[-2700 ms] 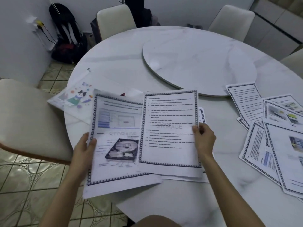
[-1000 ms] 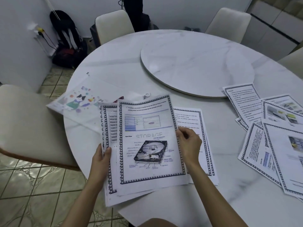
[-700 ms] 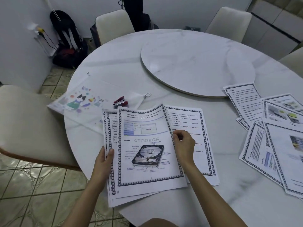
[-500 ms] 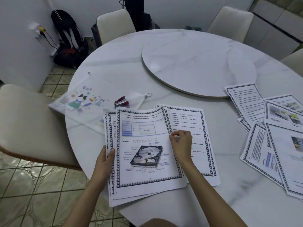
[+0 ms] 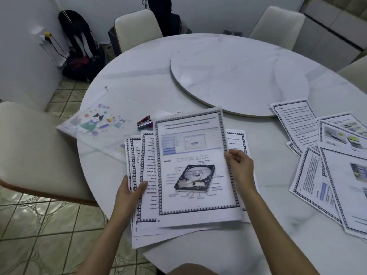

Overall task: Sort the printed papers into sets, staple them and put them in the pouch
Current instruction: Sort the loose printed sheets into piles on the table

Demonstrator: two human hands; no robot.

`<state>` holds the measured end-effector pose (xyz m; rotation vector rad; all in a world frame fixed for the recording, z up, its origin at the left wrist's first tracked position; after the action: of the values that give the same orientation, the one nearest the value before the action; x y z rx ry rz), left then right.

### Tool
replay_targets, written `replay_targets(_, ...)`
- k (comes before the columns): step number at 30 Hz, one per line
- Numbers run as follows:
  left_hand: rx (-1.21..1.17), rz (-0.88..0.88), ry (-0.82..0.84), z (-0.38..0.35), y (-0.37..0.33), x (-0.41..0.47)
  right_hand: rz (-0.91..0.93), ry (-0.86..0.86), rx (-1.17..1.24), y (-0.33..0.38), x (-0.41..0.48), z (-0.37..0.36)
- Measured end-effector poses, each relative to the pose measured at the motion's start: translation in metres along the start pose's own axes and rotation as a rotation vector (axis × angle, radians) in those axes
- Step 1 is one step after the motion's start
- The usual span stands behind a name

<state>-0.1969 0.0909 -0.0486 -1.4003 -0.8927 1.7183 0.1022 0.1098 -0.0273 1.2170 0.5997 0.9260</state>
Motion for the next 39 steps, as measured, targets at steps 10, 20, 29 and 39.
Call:
replay_targets(10,-0.109,-0.177,-0.154,0.059,-0.032,0.008,-0.05,-0.119,-0.199,-0.024,0.02,0.061)
replay_targets(20,-0.246,-0.263,-0.216,0.102,-0.053,0.005,0.051,-0.135,-0.414,-0.025,0.016,0.057)
replay_targets(29,-0.256,-0.221,-0.037,0.037,-0.043,-0.004,0.159,0.232,-0.04,0.036,-0.023,-0.012)
replay_targets(39,-0.239,-0.208,-0.009,0.02,-0.033,-0.015,0.177,0.156,-0.058,0.046,-0.042,-0.027)
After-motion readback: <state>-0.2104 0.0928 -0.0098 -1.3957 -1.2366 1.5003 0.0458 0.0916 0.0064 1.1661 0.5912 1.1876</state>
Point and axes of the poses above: each hand's wrist, its own x-axis towards the middle knuckle, its own z-axis out of the back of the hand, y = z × x, the point moved 2 cm from there along x, towards the middle knuckle, and after that the axes turned 11 degrees about z, right-handed, at the moved point
